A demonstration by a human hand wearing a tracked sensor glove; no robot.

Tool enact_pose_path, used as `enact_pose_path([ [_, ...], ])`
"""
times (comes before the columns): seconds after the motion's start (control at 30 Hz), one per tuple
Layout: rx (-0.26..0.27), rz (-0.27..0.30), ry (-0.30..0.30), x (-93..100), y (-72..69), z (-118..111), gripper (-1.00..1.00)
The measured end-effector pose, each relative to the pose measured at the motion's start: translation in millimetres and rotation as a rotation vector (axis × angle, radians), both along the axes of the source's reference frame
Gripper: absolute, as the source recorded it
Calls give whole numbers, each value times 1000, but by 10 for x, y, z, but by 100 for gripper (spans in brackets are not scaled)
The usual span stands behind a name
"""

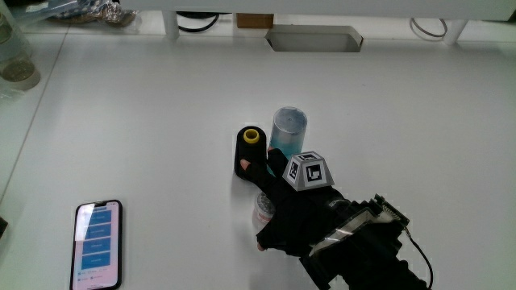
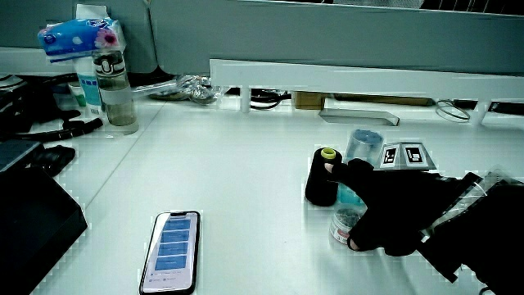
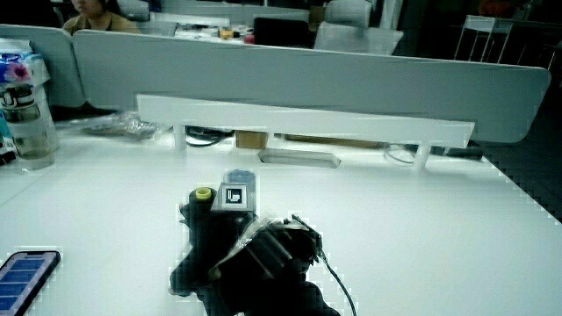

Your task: Pick paper clip

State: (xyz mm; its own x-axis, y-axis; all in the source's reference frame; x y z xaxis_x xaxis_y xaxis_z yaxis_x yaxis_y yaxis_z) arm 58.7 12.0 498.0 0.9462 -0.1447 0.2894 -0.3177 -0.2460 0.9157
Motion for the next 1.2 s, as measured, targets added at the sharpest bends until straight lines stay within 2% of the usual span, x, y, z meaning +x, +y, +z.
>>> enact_pose_path([
  [0.23, -18, -4, 55, 34, 19, 167, 0],
  [0.27, -16, 4, 43, 29, 16, 162, 0],
  [0.37, -4, 3, 59, 32, 13, 236, 0],
  [0.43, 14, 27, 52, 36, 2, 250, 11],
  [0.47, 16, 19, 76, 31, 2, 269, 16],
  [0.53, 22, 21, 71, 21, 1, 305, 26],
  [0.57, 28, 21, 92, 17, 0, 325, 32],
  [0.6, 8, 11, 93, 8, 0, 343, 37],
  [0.63, 25, 19, 91, 8, -4, 358, 42],
  [0.67, 13, 28, 73, 5, -3, 345, 47],
  [0.7, 19, 30, 96, 14, 2, 386, 53],
  [0.73, 24, 30, 88, 12, 5, 384, 58],
  [0.77, 21, 33, 106, 20, 12, 417, 63],
  [0.83, 29, 66, 65, 26, 13, 432, 74],
  [0.87, 53, 72, 50, 24, 8, 428, 79],
  [0.9, 55, 69, 19, 9, 1, 376, 84],
  [0.97, 92, 66, 49, 13, -10, 397, 95],
  [1.0, 83, 66, 33, 6, -10, 401, 100],
  [1.03, 97, 58, 37, -1, -6, 391, 100],
  [1.1, 85, 62, 41, 4, -2, 418, 100],
  [1.17, 69, 63, 5, -3, 0, 380, 100],
  [1.2, 82, 59, 14, -1, 4, 394, 100],
])
